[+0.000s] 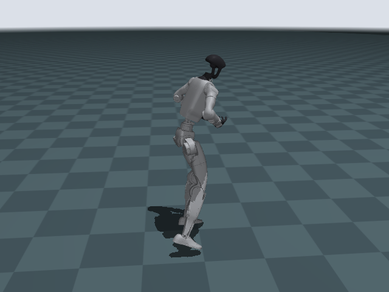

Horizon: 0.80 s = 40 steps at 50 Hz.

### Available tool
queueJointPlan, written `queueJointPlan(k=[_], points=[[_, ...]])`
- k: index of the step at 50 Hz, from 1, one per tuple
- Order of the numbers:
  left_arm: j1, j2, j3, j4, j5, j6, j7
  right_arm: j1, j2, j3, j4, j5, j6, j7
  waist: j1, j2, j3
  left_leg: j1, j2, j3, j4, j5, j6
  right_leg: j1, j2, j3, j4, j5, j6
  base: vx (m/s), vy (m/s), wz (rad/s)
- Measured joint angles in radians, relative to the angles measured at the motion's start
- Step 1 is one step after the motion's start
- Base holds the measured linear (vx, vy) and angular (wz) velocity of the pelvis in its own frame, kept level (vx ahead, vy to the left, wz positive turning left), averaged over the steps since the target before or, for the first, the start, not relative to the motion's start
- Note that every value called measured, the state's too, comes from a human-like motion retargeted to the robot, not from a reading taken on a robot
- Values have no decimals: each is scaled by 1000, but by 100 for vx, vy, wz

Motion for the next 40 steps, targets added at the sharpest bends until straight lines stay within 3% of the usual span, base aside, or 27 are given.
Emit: queueJointPlan(k=[2, 3, 5, 8, 10, 12, 13, 15, 17, 20, 22, 25, 28, 32, 37, 40], points=[[-37, 265, -4, 230, 291, 131, -89, 31, -80, -15, 0, -276, -7, -43, 43, -46, -54, 1, -39, -85, 67, 90, -71, -91, 97, 26, 167, -113, 12, 40, 128, -4], [-73, 375, -13, 366, 460, 185, -133, 42, -120, -25, -5, -399, -8, -76, 49, -89, -64, 8, -23, -95, 122, 86, -71, -117, 139, 40, 200, -158, 40, 38, 117, 14], [-168, 531, -2, 673, 821, 219, -112, 60, -184, -40, -21, -569, -8, -160, 44, -202, -54, 58, 83, -56, 184, 51, -3, -137, 199, 61, 151, -184, 85, 37, 111, 12], [-407, 636, 174, 1223, 1174, 69, 395, 78, -233, -73, -22, -564, -71, -285, 13, -402, 6, 216, 288, 44, 19, -3, 83, -97, 145, -60, -60, -205, 63, 35, 111, 6], [-690, 721, 414, 1521, 1166, -64, 736, 99, -256, -122, 1, -495, -136, -292, -22, -457, 26, 312, 449, 101, -221, -22, 79, -97, 89, -177, -40, -328, -22, 28, 126, 27], [-948, 832, 624, 1559, 962, -222, 872, 136, -265, -206, 54, -483, -160, -259, -78, -433, 53, 350, 610, 122, -452, -43, 36, -145, 27, -205, 176, -452, -89, 23, 142, 91], [-1033, 861, 685, 1542, 843, -280, 903, 157, -262, -259, 89, -503, -160, -259, -114, -417, 83, 350, 664, 122, -529, -65, 10, -167, -22, -195, 299, -491, -90, 27, 149, 148], [-1129, 872, 723, 1542, 625, -321, 930, 213, -232, -367, 170, -554, -152, -307, -182, -387, 154, 321, 714, 113, -589, -92, -49, -168, -141, -182, 460, -528, -57, 36, 148, 171], [-1157, 844, 653, 1582, 492, -293, 908, 283, -167, -427, 251, -538, -147, -412, -208, -343, 198, 285, 721, 70, -548, -13, -108, -130, -239, -176, 504, -531, -62, 47, 141, 110], [-1207, 794, 488, 1591, 489, -266, 866, 340, -46, -418, 354, -345, -148, -554, -165, -294, 208, 201, 692, -96, -372, 215, -181, -97, -320, -113, 485, -490, -158, 50, 129, 13], [-1275, 753, 425, 1571, 544, -259, 873, 323, 0, -374, 395, -295, -130, -583, -128, -311, 201, 69, 623, -170, -102, 176, -183, -98, -396, -56, 440, -443, -206, 43, 117, 15], [-1419, 657, 350, 1566, 611, -231, 893, 260, 16, -279, 388, -458, -95, -584, -87, -324, 215, -103, 532, -181, 230, 46, -127, -101, -437, 43, 406, -391, -233, 37, 102, 69], [-1541, 598, 237, 1569, 607, -221, 887, 159, -4, -164, 272, -711, -101, -607, -47, -326, 243, -141, 470, -147, 257, 26, -55, -131, -327, 139, 431, -367, -208, 32, 72, 60], [-1638, 571, 154, 1589, 649, -178, 837, 82, -44, -145, 101, -1025, -128, -659, -4, -314, 246, -113, 432, -109, 140, 31, 7, -154, -182, 35, 400, -375, -147, 28, 47, 10], [-1687, 593, 113, 1628, 646, -173, 817, 85, -13, -200, 45, -995, -151, -643, -1, -312, 243, 6, 378, -67, -100, 73, 41, -137, -6, -230, 167, -358, -45, 27, 30, -14], [-1706, 615, 100, 1631, 639, -174, 800, 92, -8, -217, 80, -949, -151, -593, -16, -324, 254, 75, 330, -48, -211, 100, 49, -137, 88, -284, -51, -316, -12, 23, 19, 8]])
